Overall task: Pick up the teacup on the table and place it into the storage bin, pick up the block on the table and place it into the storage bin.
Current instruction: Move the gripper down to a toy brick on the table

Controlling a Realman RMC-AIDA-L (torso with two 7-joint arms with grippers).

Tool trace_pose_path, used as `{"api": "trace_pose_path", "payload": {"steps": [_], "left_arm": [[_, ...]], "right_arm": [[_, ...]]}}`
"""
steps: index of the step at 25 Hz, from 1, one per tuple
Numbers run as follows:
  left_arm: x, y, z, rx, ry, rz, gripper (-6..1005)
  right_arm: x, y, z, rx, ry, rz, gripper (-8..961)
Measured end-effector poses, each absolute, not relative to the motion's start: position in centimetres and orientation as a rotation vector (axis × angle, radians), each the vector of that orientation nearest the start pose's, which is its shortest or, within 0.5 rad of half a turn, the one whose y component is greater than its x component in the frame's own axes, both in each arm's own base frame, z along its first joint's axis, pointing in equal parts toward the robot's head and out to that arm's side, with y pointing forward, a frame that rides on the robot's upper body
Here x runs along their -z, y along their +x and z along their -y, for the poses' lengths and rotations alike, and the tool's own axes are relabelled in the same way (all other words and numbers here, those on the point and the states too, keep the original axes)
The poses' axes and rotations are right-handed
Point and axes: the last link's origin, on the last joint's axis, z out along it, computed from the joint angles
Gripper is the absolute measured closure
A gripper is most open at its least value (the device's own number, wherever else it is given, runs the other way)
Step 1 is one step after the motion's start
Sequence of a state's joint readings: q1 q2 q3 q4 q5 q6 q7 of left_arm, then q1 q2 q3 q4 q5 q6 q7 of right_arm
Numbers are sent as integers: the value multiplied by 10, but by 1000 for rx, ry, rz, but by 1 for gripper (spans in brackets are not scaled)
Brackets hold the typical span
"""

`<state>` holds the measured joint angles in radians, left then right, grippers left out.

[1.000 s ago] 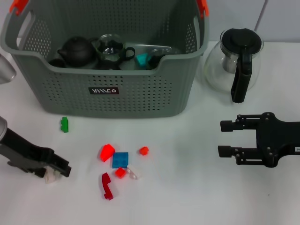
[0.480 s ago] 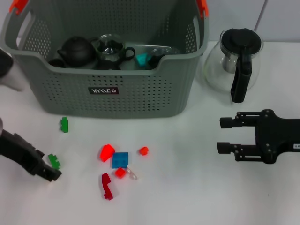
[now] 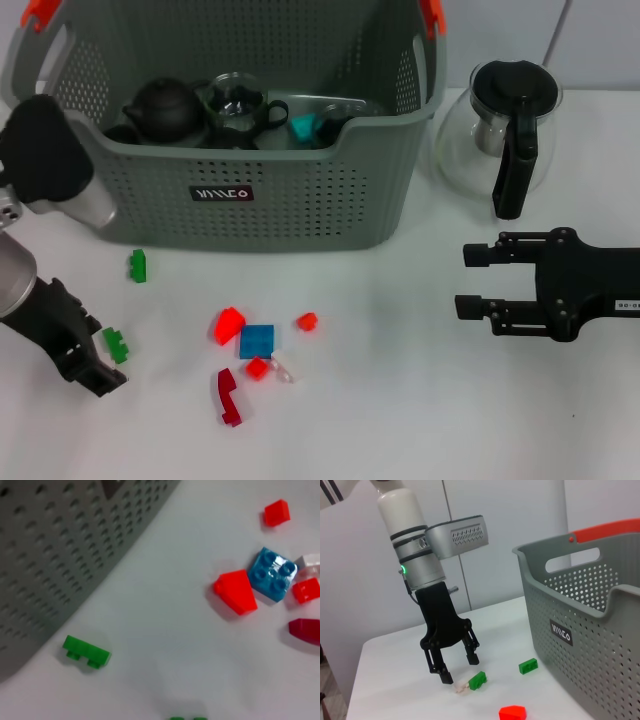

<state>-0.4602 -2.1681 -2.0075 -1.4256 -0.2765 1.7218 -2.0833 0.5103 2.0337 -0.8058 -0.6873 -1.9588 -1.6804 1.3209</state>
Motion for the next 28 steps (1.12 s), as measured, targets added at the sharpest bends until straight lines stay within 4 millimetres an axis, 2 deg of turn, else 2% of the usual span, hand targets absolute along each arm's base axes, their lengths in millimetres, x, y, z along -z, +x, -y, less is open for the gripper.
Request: {"api": "trace_pose_path", "payload": {"steps": [12, 18, 28], "left_arm": [[-25, -255, -310, -922, -2638, 713, 238], [-14, -256, -312, -947, -2638, 706, 238], [-10, -253, -314, -956, -2627, 677, 237]], "right_arm": [[-9, 256, -316, -690, -2885, -445, 265], [-8, 256, -315, -691, -2885, -449, 265], [-7, 257, -315, -691, -2883, -453, 265]]}}
